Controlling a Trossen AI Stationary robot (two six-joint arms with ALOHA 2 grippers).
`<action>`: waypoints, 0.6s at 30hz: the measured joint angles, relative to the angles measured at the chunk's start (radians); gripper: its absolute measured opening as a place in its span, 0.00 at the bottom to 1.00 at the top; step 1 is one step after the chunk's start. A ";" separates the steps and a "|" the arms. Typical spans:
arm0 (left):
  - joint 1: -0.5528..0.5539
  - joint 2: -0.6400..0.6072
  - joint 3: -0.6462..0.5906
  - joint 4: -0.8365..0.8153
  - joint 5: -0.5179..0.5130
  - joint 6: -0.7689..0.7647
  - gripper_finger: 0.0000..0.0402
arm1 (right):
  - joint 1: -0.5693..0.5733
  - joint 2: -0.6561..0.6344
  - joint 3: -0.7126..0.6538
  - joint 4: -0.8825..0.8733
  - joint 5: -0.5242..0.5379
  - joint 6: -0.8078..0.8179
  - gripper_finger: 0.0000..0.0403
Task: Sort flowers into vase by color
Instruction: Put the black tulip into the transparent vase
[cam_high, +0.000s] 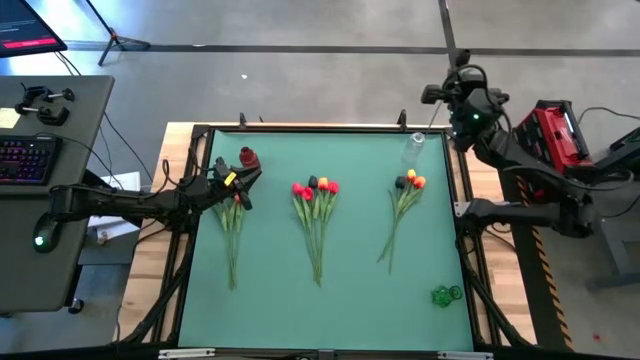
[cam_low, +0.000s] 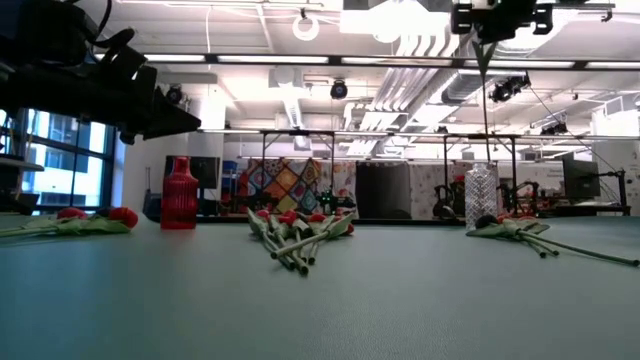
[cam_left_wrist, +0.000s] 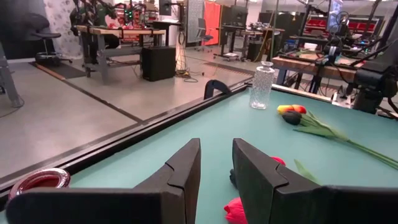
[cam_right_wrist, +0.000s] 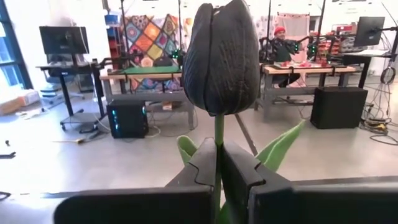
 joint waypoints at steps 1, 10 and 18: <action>0.000 0.000 0.000 0.000 0.000 0.000 0.20 | 0.000 0.008 0.000 0.008 0.000 0.000 0.00; 0.000 0.000 0.000 -0.009 0.000 0.000 0.20 | 0.001 0.004 0.000 0.096 0.000 -0.047 0.00; 0.000 0.000 0.000 -0.016 0.000 -0.001 0.20 | 0.012 0.000 0.000 0.007 0.002 0.030 0.00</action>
